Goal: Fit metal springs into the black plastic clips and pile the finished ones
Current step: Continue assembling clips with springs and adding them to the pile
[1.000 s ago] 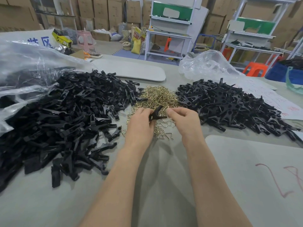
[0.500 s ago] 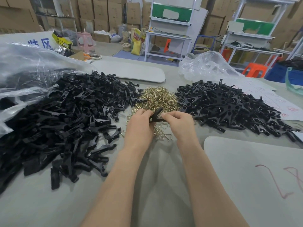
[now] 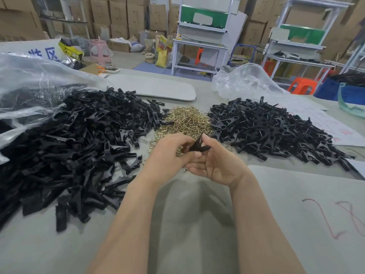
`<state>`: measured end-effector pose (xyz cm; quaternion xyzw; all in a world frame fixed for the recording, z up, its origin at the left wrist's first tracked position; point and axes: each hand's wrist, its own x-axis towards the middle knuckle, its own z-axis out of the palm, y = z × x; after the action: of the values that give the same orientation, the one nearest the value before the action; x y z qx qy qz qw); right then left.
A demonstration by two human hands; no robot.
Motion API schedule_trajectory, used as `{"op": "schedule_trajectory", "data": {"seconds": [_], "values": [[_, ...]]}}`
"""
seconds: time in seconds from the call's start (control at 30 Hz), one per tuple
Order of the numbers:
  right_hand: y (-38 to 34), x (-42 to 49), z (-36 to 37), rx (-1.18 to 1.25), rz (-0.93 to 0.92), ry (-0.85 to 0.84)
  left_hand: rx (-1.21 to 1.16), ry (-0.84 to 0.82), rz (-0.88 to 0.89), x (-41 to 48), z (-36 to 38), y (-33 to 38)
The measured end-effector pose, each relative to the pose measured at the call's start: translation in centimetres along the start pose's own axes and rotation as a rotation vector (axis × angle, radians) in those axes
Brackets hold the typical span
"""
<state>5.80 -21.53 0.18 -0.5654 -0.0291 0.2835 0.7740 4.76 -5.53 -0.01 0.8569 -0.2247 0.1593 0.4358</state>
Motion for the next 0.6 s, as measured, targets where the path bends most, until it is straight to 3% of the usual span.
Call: {"op": "schedule_trajectory", "data": {"seconds": [0.13,0.4,0.5,0.6], "values": [[0.5,0.7,0.1,0.076,-0.045,-0.003,-0.034,0.077,0.02,0.1,-0.1,0.4],[0.9,1.2,0.3,0.063,-0.065,0.044,-0.08,0.037,0.023,0.0,-0.3,0.5],[0.8,1.2,0.3,0.043,-0.074,0.039,-0.129,0.031,-0.036,0.0,-0.3,0.2],[0.1,0.6,0.3,-0.08,-0.09,0.148,-0.126,0.022,-0.108,0.0,-0.2,-0.1]]}}
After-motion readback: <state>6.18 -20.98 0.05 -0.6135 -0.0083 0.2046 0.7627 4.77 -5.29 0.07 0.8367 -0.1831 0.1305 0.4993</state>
